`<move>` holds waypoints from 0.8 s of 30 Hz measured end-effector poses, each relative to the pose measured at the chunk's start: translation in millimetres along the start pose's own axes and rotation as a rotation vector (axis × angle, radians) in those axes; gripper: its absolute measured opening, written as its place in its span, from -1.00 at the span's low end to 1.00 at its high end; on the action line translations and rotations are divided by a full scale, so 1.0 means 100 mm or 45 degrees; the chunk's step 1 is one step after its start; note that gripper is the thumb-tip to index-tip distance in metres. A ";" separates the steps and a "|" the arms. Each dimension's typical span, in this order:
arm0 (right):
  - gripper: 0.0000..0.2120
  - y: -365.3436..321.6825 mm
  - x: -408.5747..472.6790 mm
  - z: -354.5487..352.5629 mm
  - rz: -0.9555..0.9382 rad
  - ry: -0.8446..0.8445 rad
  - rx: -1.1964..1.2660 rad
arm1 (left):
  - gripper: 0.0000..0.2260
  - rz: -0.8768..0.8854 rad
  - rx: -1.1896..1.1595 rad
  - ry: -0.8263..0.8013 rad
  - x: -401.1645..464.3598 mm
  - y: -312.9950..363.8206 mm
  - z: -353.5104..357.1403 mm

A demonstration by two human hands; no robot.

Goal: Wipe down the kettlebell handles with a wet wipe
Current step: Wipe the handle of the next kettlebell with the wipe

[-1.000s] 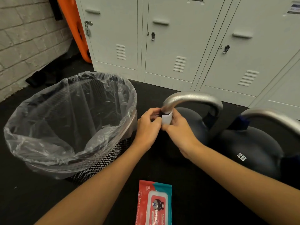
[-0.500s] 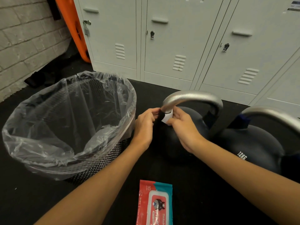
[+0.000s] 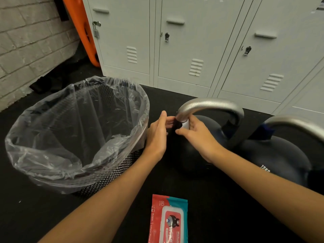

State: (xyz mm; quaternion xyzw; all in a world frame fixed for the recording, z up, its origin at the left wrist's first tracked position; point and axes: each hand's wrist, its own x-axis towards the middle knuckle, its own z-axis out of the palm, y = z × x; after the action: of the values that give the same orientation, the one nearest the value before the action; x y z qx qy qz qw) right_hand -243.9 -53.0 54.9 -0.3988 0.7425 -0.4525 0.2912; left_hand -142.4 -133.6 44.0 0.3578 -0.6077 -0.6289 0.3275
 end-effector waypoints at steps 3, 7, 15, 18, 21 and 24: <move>-0.52 -0.06 0.09 -0.02 -0.006 0.010 -0.046 | -0.62 -0.019 -0.021 0.003 0.01 -0.01 0.00; -0.55 0.01 -0.01 0.03 -0.020 0.073 0.003 | -0.62 -0.028 -0.024 0.019 0.03 -0.02 0.01; -0.78 -0.35 -0.27 -0.17 0.192 0.100 0.648 | -0.59 -0.060 -0.080 0.062 0.02 0.03 0.05; -0.84 -0.61 -0.35 -0.33 0.283 0.061 0.839 | -0.58 -0.069 -0.079 0.094 0.03 0.04 0.07; -0.82 -0.85 -0.37 -0.51 0.231 0.093 0.880 | -0.57 -0.071 -0.070 0.126 0.05 0.06 0.10; -0.82 -1.07 -0.32 -0.68 0.052 0.215 0.764 | -0.57 -0.060 -0.059 0.138 0.04 0.09 0.11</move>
State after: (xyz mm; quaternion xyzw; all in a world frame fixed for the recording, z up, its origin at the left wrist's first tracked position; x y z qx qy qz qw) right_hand -246.2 -24.7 182.8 -0.2412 0.6052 -0.6771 0.3423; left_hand -154.1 -131.6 53.0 0.3977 -0.5657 -0.6300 0.3534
